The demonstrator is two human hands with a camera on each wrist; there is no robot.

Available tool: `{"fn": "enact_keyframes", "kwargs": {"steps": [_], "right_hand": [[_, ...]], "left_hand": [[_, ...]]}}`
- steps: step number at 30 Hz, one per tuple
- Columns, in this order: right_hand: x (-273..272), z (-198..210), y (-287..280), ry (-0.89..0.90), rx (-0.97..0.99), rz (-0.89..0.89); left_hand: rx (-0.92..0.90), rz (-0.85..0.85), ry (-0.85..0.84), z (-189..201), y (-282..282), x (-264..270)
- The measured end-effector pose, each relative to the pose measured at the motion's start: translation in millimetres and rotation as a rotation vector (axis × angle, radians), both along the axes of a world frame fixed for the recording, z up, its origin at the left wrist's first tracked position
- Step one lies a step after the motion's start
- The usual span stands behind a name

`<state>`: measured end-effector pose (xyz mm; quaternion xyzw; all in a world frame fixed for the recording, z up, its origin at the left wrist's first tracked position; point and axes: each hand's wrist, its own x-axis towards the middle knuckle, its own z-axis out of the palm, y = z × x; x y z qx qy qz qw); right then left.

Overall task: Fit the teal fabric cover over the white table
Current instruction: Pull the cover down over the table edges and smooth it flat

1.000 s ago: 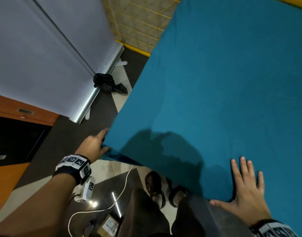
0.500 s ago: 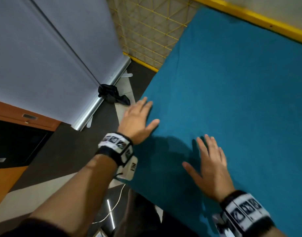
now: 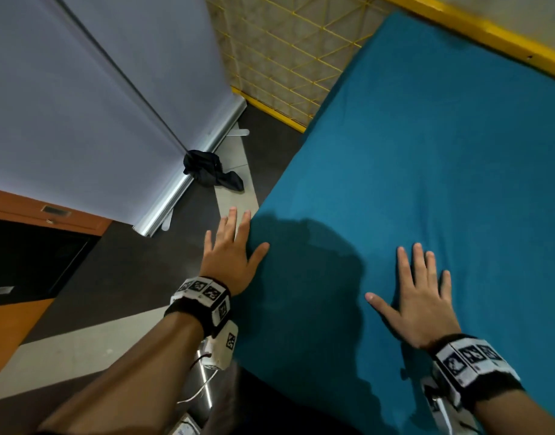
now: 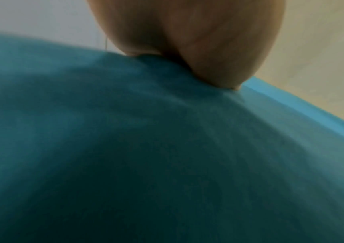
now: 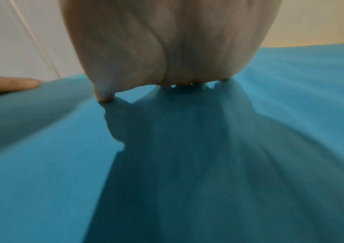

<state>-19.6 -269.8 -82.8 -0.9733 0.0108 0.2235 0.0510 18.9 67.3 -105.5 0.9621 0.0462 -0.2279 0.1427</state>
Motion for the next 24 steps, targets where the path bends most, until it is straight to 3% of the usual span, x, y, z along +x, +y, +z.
{"fn": "enact_keyframes", "kwargs": {"steps": [2, 6, 10, 12, 15, 17, 19, 22, 24], "right_hand": [[24.1, 5.9, 22.1, -0.033, 0.043, -0.031], [85.0, 6.4, 91.3, -0.115, 0.170, 0.066], [98.5, -6.9, 100.4, -0.033, 0.149, 0.003], [84.3, -13.1, 73.9, -0.057, 0.071, -0.013], [60.3, -13.5, 30.4, -0.073, -0.007, -0.179], [56.7, -13.4, 21.8, -0.060, -0.017, -0.220], [63.3, -15.4, 31.4, -0.031, -0.014, -0.245], [71.3, -19.7, 49.1, -0.016, -0.015, -0.298], [73.0, -19.1, 52.3, -0.002, -0.014, -0.316]], "left_hand": [[0.002, -0.074, -0.002, 6.7, -8.3, 14.6], [-0.119, -0.315, -0.219, 22.1, -83.3, 78.8], [-0.075, -0.357, -0.129, 5.9, -102.2, 120.2], [-0.080, -0.307, -0.129, -5.5, -76.1, 117.5], [-0.160, -0.019, 0.114, -5.8, -32.9, 102.9], [-0.119, 0.023, 0.214, 2.0, -21.7, 106.7], [-0.100, -0.061, 0.079, 11.7, -37.5, 135.1], [-0.167, -0.288, -0.235, 31.2, -104.0, 196.1], [-0.155, -0.464, -0.234, 39.1, -154.2, 232.8]]}}
